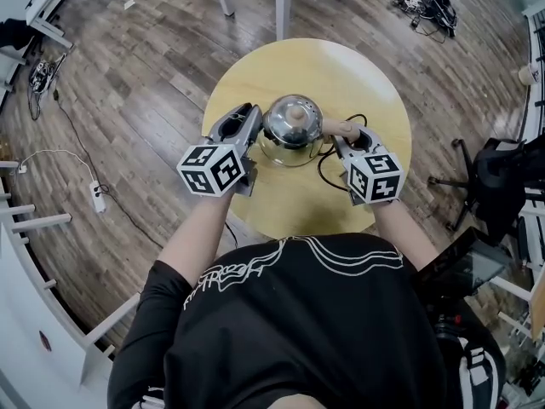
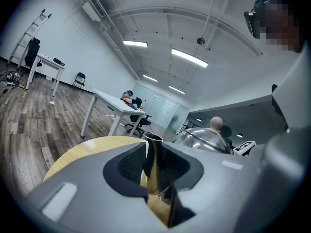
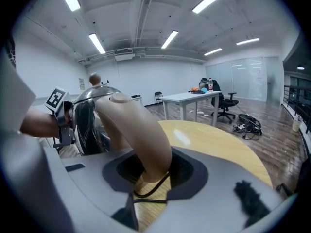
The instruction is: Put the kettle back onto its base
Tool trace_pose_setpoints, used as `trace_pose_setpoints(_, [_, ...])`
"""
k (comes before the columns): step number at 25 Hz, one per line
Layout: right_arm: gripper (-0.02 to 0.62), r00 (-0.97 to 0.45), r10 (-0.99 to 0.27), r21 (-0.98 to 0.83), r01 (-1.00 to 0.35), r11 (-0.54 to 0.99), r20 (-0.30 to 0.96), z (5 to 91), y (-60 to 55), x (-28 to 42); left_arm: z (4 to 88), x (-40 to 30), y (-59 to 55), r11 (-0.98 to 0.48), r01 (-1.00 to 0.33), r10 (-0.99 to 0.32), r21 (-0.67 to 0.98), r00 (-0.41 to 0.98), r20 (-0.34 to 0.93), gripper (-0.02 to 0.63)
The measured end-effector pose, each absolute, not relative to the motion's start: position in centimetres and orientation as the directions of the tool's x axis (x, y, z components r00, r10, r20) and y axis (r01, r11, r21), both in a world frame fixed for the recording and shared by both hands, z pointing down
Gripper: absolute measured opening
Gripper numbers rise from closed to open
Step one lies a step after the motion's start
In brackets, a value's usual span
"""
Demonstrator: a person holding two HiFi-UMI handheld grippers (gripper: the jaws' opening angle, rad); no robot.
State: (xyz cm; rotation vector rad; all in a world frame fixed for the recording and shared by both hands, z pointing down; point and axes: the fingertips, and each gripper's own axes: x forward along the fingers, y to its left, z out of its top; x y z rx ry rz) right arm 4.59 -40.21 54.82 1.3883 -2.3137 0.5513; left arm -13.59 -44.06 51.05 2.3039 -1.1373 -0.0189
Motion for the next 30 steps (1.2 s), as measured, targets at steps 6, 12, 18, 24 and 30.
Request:
trace_pose_setpoints(6, [0.175, -0.4, -0.755, -0.096, -0.905, 0.414, 0.519, 54.9, -40.3, 5.2, 51.0, -14.4, -44.6, -0.432, -0.747, -0.769, 0.505, 0.598, 0.227, 0.163])
trace_pose_setpoints(12, [0.216, -0.387, -0.771, -0.143, -0.919, 0.368, 0.506, 54.5, -39.8, 6.8, 49.5, -15.1, -44.7, -0.39, -0.769, -0.814, 0.506, 0.545, 0.201, 0.201])
trace_pose_setpoints(18, [0.218, -0.404, -0.765, -0.177, -0.914, 0.366, 0.502, 53.7, -37.7, 6.6, 48.3, -16.5, -41.7, -0.369, -0.794, -0.83, 0.484, 0.516, 0.213, 0.201])
trace_pose_setpoints(24, [0.216, -0.482, -0.742, -0.236, -0.876, 0.421, 0.466, 50.9, -32.3, 6.3, 47.8, -14.9, -34.4, -0.369, -0.793, -0.811, 0.485, 0.53, 0.248, 0.201])
trace_pose_setpoints(30, [0.215, -0.701, -0.632, -0.369, -0.712, 0.598, 0.329, 44.4, -24.3, 3.1, 42.8, -10.9, -25.5, -0.481, -0.729, -0.758, 0.487, 0.625, 0.187, 0.152])
